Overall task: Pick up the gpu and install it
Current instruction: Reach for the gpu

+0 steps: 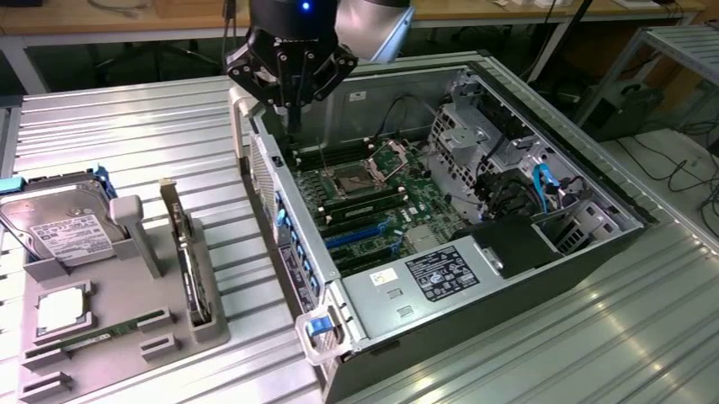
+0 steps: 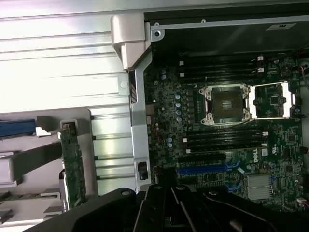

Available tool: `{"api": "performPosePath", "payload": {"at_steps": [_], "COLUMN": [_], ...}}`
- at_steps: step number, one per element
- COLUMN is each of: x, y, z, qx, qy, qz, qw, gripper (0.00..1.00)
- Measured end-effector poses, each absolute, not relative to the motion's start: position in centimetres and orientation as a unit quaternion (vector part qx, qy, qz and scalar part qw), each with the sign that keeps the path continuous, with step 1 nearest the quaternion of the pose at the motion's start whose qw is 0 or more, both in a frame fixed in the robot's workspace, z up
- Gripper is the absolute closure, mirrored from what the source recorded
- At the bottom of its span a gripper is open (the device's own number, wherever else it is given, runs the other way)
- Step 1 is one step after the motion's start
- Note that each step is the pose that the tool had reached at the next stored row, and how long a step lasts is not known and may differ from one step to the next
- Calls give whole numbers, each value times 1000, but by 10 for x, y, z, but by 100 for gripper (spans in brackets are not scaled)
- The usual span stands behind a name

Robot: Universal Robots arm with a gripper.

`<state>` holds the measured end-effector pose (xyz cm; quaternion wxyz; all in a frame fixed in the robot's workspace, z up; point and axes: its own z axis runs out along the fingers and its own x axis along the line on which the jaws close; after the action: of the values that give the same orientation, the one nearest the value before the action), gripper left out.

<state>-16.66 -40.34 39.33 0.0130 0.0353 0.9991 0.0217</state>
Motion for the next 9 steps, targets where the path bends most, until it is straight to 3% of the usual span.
{"api": "performPosePath", "payload": {"at_steps": [9], "x": [-176], "y": [-408], "z": [393], "qx": [19], "qy": [1000], "qz": [22], "qw": [13], "gripper": [89]}}
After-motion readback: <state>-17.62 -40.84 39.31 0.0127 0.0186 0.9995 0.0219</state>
